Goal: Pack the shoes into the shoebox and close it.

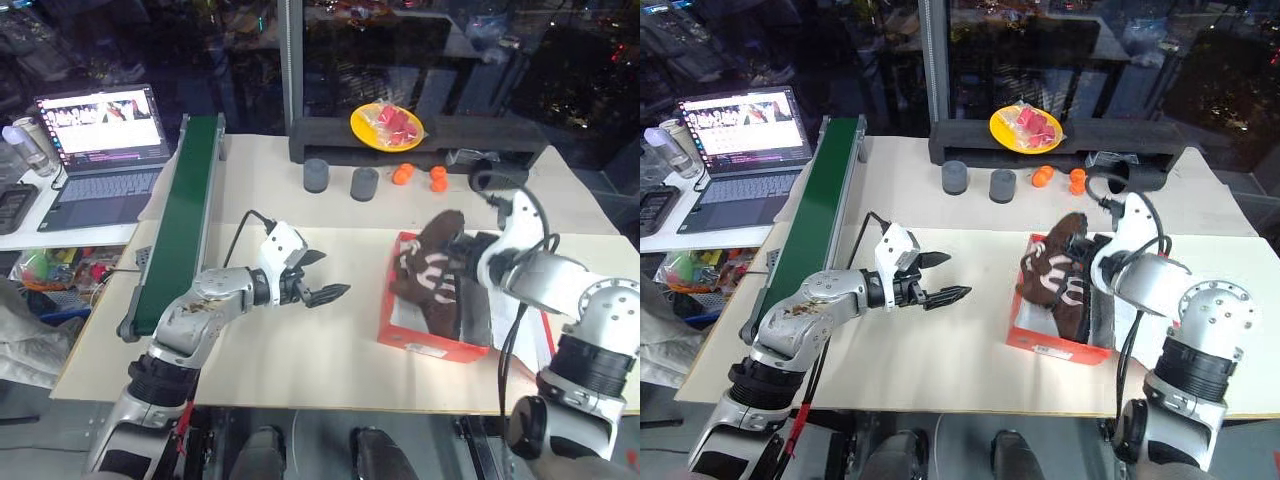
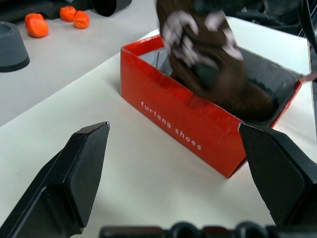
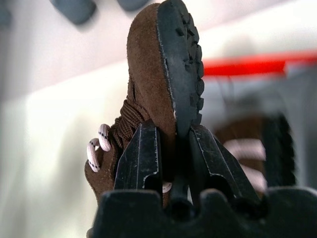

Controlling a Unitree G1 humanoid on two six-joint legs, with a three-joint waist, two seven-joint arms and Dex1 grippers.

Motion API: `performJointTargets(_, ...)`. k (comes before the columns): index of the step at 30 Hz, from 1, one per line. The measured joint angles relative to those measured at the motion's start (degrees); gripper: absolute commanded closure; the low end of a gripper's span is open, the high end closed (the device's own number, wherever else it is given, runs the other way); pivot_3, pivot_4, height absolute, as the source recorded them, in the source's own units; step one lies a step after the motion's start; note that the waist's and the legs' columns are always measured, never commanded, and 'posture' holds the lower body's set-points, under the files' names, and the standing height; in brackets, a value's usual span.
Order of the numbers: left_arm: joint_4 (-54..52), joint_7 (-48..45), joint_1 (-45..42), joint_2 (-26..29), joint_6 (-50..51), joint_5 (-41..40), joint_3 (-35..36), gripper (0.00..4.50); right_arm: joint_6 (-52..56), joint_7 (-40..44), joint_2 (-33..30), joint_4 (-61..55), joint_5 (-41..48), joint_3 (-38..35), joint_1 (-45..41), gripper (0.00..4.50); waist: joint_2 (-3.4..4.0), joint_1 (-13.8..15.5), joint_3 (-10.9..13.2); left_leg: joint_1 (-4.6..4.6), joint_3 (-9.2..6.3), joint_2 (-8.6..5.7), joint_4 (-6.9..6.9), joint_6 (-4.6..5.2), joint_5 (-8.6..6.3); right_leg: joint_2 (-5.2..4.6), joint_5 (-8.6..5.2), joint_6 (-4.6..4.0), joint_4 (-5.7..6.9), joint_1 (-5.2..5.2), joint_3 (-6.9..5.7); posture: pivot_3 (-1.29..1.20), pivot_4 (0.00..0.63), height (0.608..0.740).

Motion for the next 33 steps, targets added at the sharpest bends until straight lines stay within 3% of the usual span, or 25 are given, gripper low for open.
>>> performJointTargets(7, 0.0, -0.1, 0.0, -1.0, 0.0, 0.1, -0.2, 0.01, 2.7, 0.5, -4.0, 0.4, 2.1, 3.1, 0.8, 4.17, 0.00, -0.2, 0.0, 0.04, 0.00, 0.03, 0.00, 0.00, 0.00, 0.04, -0.01, 0.02, 0.01, 0.01, 0.00, 0.00, 0.150, 0.740)
performJointTargets(16, -0.1, 0.0, 0.0, -1.2, 0.1, 0.3, -0.2, 0.01, 6.5, 8.0, -7.6, 3.7, -0.8, 10.2, -3.0, 4.17, 0.00, 0.0, 0.0, 0.02, 0.00, 0.02, 0.01, 0.01, 0.00, 0.04, -0.02, 0.04, 0.00, 0.00, 0.02, 0.00, 0.150, 0.740)
performJointTargets(22, -0.1, 0.3, 0.1, -2.3, 0.1, 0.6, -0.3, 0.01, 2.5, 15.9, -4.2, 6.8, -14.6, 21.9, -1.4, 4.17, -0.01, 0.0, 0.0, 0.10, 0.00, 0.02, 0.03, 0.00, 0.00, 0.05, -0.02, 0.05, 0.01, 0.08, 0.01, 0.00, 0.150, 0.740)
performJointTargets(28, -0.1, 0.8, 0.1, -3.2, 0.2, 0.7, -0.3, 0.01, -4.0, 23.9, -1.7, 11.8, -25.1, 26.8, -2.0, 4.17, -0.81, -0.5, -0.6, 0.68, 0.04, 0.14, 0.04, 0.00, -0.01, 0.11, -0.03, 0.04, -0.08, 0.64, 0.00, 0.00, 0.150, 0.740)
performJointTargets(32, -0.1, 0.8, 0.0, -3.4, 0.2, 0.7, -0.3, 0.00, -6.8, 26.3, 0.5, 13.2, -30.4, 27.4, -1.9, 2.43, -0.98, -0.5, -0.8, 1.35, 0.08, 0.19, 0.03, -0.03, -0.02, 0.01, -0.49, -0.08, -0.21, 1.25, -0.03, 0.00, 0.150, 0.740)
performJointTargets(33, -0.1, 0.7, 0.0, -3.3, 0.2, 0.7, -0.3, 0.00, -6.9, 26.6, 0.8, 13.2, -30.7, 27.3, -1.9, 2.26, -0.92, -0.5, -0.8, 1.28, 0.10, 0.19, 0.03, -0.03, -0.02, -0.03, -0.48, -0.10, -0.20, 1.17, -0.03, 0.00, 0.150, 0.740)
